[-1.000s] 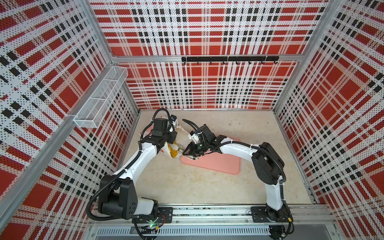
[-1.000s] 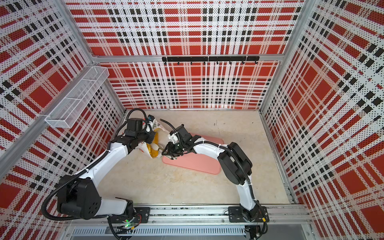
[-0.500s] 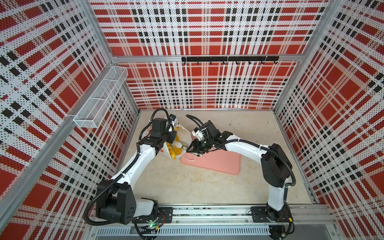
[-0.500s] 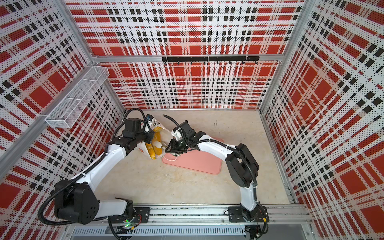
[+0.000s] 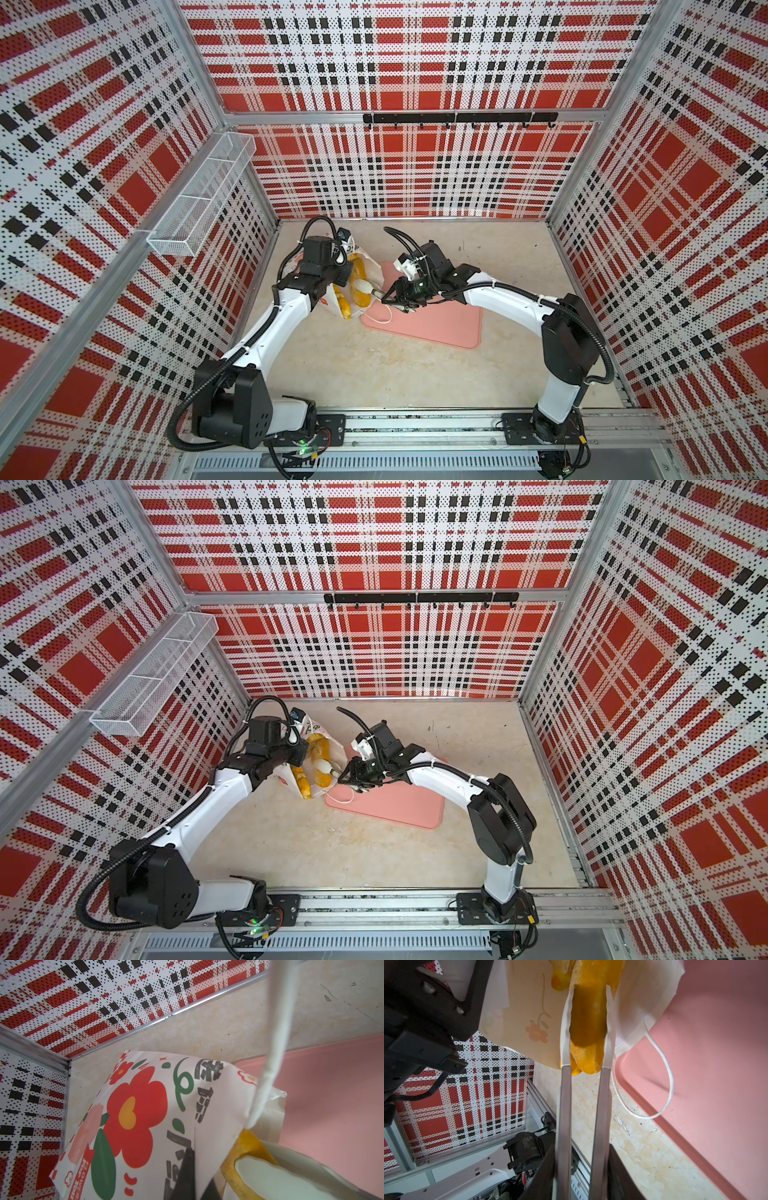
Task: Take the fake bread out of the paper bag
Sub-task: 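Pull the pinched bread out with the tongs onto the pink tray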
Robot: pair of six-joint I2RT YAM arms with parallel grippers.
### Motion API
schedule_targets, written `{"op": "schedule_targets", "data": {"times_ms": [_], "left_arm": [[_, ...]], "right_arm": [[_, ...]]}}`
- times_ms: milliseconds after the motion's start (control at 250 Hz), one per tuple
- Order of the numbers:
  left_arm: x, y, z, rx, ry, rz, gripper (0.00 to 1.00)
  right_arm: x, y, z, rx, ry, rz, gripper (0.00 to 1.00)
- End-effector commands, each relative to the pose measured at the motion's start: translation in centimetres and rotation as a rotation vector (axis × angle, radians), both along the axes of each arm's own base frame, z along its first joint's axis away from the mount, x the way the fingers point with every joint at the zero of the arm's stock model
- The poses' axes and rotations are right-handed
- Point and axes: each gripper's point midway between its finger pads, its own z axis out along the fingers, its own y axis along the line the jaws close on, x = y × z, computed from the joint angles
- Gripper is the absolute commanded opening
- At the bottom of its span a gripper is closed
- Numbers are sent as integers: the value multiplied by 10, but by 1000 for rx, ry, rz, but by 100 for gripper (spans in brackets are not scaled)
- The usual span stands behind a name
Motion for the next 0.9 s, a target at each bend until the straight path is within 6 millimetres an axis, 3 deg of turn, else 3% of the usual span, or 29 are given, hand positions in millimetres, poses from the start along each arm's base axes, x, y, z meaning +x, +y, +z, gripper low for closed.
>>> {"op": "schedule_targets", "data": {"times_ms": [0, 124, 232, 368, 500, 628, 836, 896], "left_arm": [[6, 0, 9, -34, -37, 14, 0], [7, 3, 9, -36, -38, 32, 0], [10, 11, 6, -32, -33, 79, 0], [12, 18, 7, -37, -35, 113, 0], [13, 22, 8, -34, -48, 133, 0], [12, 20, 8, -36, -51, 128, 0], [9, 11, 5, -8, -51, 107, 0], [8, 10, 6, -5, -57, 103, 0]], "right_arm": [[-1, 1, 39, 98, -102, 20, 0], [-15, -9, 44, 113, -114, 38, 0], [-39, -18, 45, 109, -132, 91, 0], [-66, -45, 30, 37, -109, 95, 0], [-85, -78, 32, 25, -127, 24, 0], [-91, -120, 30, -22, -163, -94, 0], [-78, -208, 30, -80, -188, -389, 0], [-76, -225, 26, -91, -172, -438, 0]]}}
